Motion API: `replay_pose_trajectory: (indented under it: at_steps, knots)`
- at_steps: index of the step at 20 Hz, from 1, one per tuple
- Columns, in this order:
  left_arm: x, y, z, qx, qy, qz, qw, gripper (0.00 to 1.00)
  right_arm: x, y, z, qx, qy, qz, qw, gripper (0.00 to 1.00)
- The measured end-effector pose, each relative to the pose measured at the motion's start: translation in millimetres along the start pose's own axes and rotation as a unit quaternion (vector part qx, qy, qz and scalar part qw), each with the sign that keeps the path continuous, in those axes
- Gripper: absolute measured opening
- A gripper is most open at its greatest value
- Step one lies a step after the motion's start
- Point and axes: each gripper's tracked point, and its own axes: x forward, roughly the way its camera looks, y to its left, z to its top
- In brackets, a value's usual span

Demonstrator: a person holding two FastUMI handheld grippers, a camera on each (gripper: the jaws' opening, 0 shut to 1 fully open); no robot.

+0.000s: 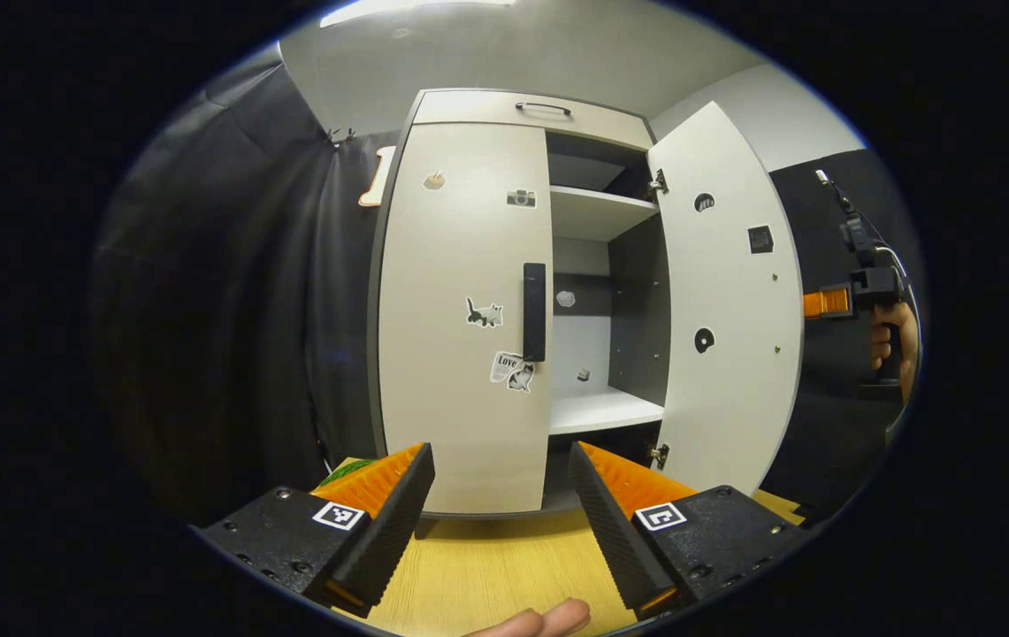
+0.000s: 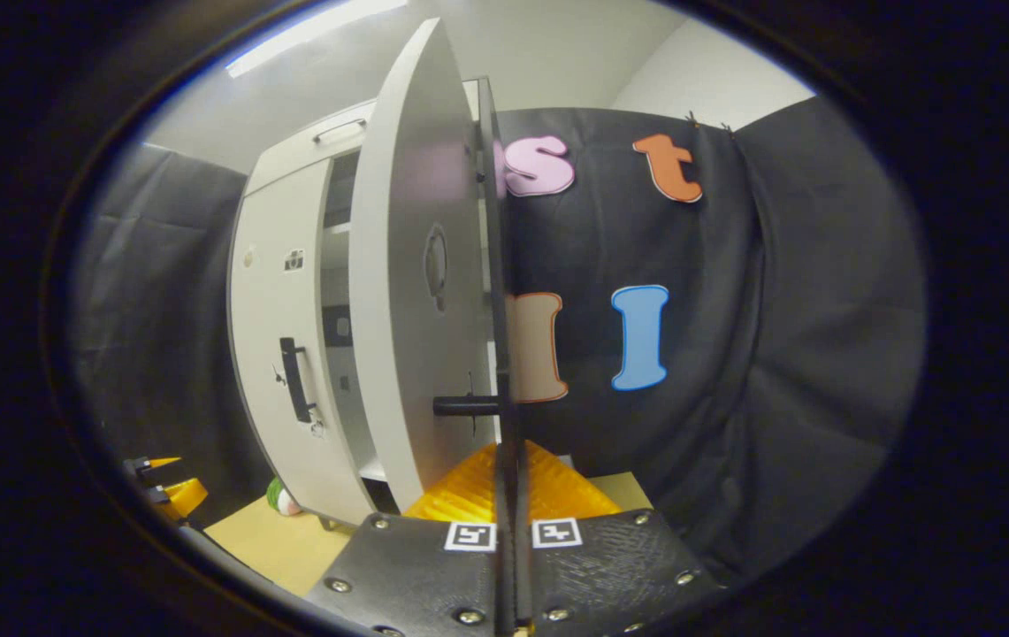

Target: Open the right door of the double-door shoe cabinet with the right hand, and open the left door with the left hand.

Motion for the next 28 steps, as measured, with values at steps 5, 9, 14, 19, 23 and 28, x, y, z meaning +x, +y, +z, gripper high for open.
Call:
replay_pose_trajectory:
  at_steps: [5,9,14,19,23,28]
  knots:
    - [23.9,0.1,5.5,-0.001,0.003,0.001,1.000,0.95,-2.2,-3.0,-1.2,0.013,-0.004,0.018,1.000,0.04]
    - [53.7,13.2,10.8,-0.015,0.002,0.017,1.000,0.95,-9.8,-2.2,-2.6,-0.012,-0.013,0.018,1.000,0.04]
    - [99.0,13.2,47.4,-0.038,-0.051,0.008,0.998,0.95,-41.5,-22.1,-11.5,-0.027,-0.042,-0.029,0.998,0.19]
    - [148.3,-9.2,76.3,-0.023,-0.084,-0.015,0.996,0.95,-85.6,-4.2,-35.8,-0.072,-0.086,-0.032,0.993,0.85]
    - [185.7,-23.1,67.9,0.003,-0.065,-0.005,0.998,0.95,-122.9,23.2,-72.8,-0.035,-0.104,-0.025,0.994,0.99]
    - [224.2,-22.2,73.2,0.006,-0.041,0.023,0.999,0.94,-147.1,51.1,-148.1,-0.021,-0.084,-0.034,0.996,0.99]
